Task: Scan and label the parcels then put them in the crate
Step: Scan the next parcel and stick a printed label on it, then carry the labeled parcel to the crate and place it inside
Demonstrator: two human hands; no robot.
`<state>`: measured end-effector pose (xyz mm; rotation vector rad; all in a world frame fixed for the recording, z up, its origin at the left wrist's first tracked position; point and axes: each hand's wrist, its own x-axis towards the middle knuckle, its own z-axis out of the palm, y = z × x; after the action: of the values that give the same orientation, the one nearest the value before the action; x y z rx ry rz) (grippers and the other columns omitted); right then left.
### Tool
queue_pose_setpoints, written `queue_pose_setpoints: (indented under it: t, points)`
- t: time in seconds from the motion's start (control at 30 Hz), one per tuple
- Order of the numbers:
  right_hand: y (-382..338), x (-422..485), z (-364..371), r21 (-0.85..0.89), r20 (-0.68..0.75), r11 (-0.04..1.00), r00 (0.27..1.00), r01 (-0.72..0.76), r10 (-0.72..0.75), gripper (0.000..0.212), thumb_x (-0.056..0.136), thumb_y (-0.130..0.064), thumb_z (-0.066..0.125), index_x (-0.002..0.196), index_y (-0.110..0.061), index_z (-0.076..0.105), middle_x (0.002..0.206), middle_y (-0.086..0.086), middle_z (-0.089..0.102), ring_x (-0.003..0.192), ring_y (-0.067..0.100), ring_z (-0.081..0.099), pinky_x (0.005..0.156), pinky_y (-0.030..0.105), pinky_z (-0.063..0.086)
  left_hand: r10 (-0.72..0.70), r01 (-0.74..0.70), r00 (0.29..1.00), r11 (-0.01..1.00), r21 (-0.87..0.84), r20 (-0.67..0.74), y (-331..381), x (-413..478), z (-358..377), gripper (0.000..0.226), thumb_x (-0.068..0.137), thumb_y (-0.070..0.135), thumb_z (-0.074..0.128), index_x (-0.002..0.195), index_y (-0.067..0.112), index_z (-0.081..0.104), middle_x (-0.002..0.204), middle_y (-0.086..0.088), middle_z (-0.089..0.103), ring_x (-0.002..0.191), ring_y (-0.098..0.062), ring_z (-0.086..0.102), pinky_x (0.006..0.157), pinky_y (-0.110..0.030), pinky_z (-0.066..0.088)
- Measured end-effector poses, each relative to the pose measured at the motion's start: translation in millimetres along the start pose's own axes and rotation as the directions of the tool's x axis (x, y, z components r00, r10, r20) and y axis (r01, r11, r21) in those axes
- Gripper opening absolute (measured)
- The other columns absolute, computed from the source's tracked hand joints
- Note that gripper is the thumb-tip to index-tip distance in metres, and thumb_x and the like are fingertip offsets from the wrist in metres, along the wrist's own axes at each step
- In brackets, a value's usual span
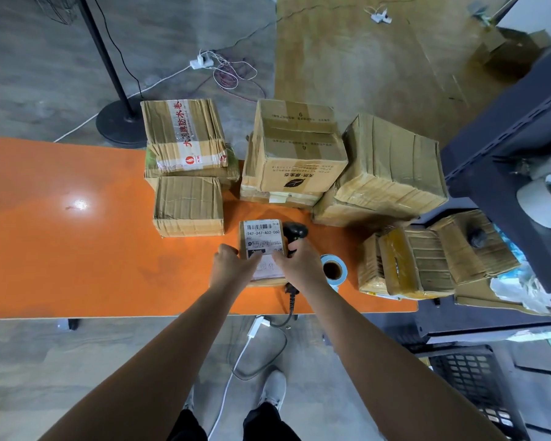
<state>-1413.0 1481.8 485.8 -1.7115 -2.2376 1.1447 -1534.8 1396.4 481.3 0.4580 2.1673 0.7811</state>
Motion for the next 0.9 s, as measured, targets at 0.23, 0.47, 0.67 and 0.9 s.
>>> queue_pose_setpoints:
  t: [0.23,0.47,0.67,0.9]
  points:
    - [-0.4,7.0,1.7,-0.041,0.023,0.999,0.999,-0.026,0.027,0.048,0.085,-0.058,0.064,0.074,-0.013,0.052,0.057,-0.002,0.047,0.048,0.015,0.044,0.045,0.026,0.032,-0.061,0.060,0.998,0.998,-0.032,-0.024,5.4,-1.3,6.7,0.054,0.081,0.046,0.066,0.115,0.011,0.043,0.113,-0.010,0.048,0.098,-0.029,0.053,0.084,-0.044,0.053]
    - [6.0,-9.7,-21.3,0.231,0.249,0.973,0.968,-0.027,-0.032,0.038,0.078,-0.019,0.079,0.104,-0.018,0.051,0.097,-0.002,0.059,0.090,0.018,0.062,0.077,0.039,0.056,0.026,0.007,0.995,0.939,-0.343,0.091,-1.2,-28.8,-4.0,0.047,0.083,0.005,0.068,0.119,0.013,0.039,0.098,-0.002,0.056,0.069,-0.017,0.054,0.078,-0.050,0.055]
    - [-2.1,-25.5,-37.0,0.323,0.227,0.945,0.966,0.045,-0.124,0.032,0.089,-0.027,0.068,0.111,-0.022,0.046,0.106,-0.004,0.054,0.093,0.009,0.055,0.080,0.026,0.047,0.090,-0.065,0.995,0.893,-0.446,0.037,2.2,-56.5,-14.2,0.052,0.084,0.009,0.071,0.125,0.009,0.039,0.110,-0.008,0.057,0.080,-0.020,0.061,0.070,-0.043,0.055]
    - [-15.9,-48.8,-47.2,0.547,0.196,0.825,0.980,-0.141,0.037,0.028,0.093,-0.054,0.056,0.103,-0.031,0.045,0.106,-0.002,0.061,0.101,0.023,0.063,0.091,0.054,0.054,0.093,-0.053,0.994,0.867,-0.495,0.056,12.1,-80.0,-29.2,0.050,0.090,0.040,0.062,0.129,0.015,0.043,0.111,0.002,0.056,0.096,-0.021,0.062,0.066,-0.039,0.056]
